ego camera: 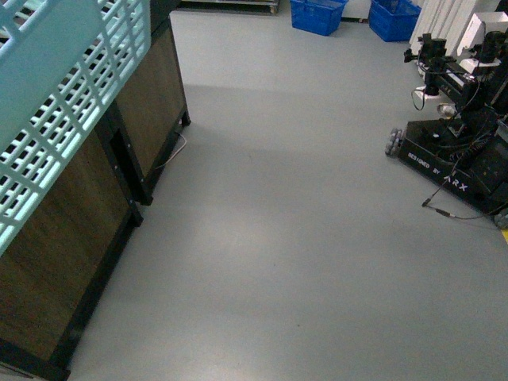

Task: Pick mango and avocado into basket

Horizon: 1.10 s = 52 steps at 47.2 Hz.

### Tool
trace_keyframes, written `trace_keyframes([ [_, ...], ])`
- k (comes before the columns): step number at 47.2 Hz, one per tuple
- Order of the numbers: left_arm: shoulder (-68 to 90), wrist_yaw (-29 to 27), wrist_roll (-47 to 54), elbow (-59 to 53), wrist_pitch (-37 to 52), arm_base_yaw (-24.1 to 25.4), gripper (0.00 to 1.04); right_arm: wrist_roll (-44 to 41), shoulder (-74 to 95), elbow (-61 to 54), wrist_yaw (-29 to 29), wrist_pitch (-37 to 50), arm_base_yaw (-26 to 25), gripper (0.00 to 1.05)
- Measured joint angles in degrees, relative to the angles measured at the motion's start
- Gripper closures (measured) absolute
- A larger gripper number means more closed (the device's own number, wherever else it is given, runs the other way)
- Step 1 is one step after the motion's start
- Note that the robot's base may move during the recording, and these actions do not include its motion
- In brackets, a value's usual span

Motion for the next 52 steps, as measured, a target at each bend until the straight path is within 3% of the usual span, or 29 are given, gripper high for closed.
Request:
trace_keyframes([
  [52,0.0,-1.1,0.4,0.1,-0.1,0.1,0.99,0.0,0.0,0.0,-0.2,0.0,0.0,0.08],
])
